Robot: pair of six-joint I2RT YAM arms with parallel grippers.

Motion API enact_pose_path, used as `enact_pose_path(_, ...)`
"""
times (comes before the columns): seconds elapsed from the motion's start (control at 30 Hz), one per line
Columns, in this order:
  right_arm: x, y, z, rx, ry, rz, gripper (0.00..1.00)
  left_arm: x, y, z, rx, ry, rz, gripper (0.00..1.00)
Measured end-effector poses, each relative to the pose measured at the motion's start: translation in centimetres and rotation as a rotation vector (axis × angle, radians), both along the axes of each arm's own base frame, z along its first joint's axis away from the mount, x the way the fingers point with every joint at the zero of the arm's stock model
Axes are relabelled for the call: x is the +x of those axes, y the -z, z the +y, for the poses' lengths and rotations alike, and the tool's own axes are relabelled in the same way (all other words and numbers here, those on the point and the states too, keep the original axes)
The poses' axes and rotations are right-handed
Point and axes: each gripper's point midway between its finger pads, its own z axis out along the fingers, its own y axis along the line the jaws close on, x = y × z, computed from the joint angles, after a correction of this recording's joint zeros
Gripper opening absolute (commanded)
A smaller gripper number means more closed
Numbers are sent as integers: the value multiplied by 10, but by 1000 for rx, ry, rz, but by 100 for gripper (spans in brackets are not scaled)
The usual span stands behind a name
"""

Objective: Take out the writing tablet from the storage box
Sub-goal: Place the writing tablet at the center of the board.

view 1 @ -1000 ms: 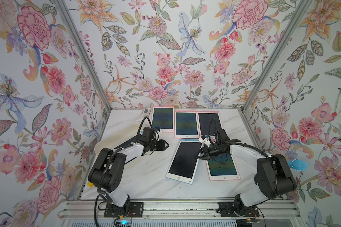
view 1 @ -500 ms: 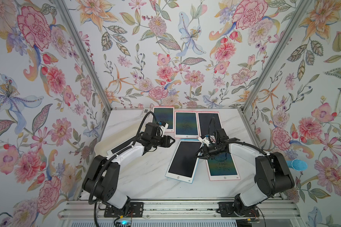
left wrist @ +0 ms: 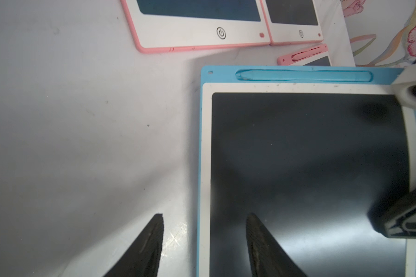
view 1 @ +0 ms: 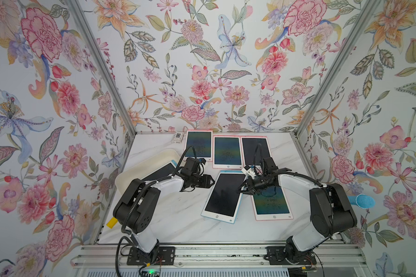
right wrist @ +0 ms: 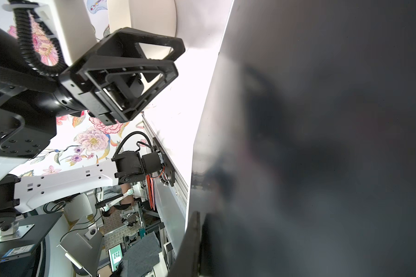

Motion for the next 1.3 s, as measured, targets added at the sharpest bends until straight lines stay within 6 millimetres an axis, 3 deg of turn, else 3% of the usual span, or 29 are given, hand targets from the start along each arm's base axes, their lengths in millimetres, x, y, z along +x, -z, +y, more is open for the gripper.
enact_pose_path(0.17, 0, 3, -2, -20, 6, 4, 6, -2, 20, -1, 7, -5, 46, 58)
enact_pose_path(0.27, 1, 5, -3, -32, 7, -1, 25, -2, 21, -2, -13, -6, 35, 58)
enact_pose_path(0.4, 7, 16, -10, -105, 23, -29, 43, -3, 21, -5, -44, -2, 22, 58)
enact_pose_path(0.8, 16, 39, -16, -203, 40, -29, 56, -7, 21, -8, -99, 8, -13, 58)
enact_pose_path(1.3, 18, 71, -8, -445, 17, -41, 59, -17, 20, -7, -144, -4, -16, 58)
